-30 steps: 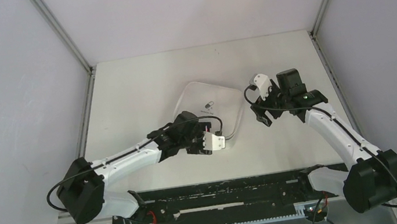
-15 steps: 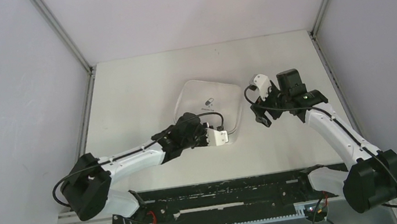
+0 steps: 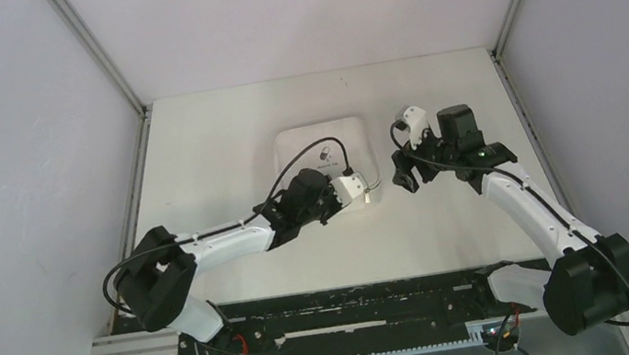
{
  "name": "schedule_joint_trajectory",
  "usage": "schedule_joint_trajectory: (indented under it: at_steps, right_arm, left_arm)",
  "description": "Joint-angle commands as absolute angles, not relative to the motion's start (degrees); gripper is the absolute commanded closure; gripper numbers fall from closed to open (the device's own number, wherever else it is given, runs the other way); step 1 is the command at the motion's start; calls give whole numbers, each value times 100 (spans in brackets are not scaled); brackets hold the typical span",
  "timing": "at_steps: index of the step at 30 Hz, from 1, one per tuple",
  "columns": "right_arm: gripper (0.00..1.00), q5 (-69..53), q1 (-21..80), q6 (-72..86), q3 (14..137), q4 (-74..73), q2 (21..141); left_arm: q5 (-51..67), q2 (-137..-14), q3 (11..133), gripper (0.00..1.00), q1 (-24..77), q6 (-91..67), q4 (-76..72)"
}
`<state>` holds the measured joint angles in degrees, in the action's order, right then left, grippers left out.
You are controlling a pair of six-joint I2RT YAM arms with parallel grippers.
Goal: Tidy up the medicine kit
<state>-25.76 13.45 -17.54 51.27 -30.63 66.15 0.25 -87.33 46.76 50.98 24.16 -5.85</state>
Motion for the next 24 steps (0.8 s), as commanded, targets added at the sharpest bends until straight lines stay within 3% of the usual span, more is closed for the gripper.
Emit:
schedule_joint_trajectory:
  at_steps: [1, 6, 11, 17, 24]
  right_arm:
    - [26, -2474, 1652, -1323, 4934, -2194, 6670]
    - [27, -2106, 2126, -1232, 4716, -1808, 6808]
    - [29, -2187, 2215, -962, 4657, -1577, 7121]
    - [36, -2327, 2272, -650, 4660, -1329, 7585]
    - [43, -1572, 2641, -394, 4696, -1247, 7776]
  left_arm:
    - [139, -9005, 5100, 100, 5080, 1116, -554]
    - [598, -9113, 5078, 99, 5082, 867, -727]
    - [940, -8991, 4820, 91, 5080, 633, -1161]
    - [945, -8681, 4502, 67, 5076, 826, -1506]
    - [674, -8248, 4230, 47, 5072, 1306, -1547]
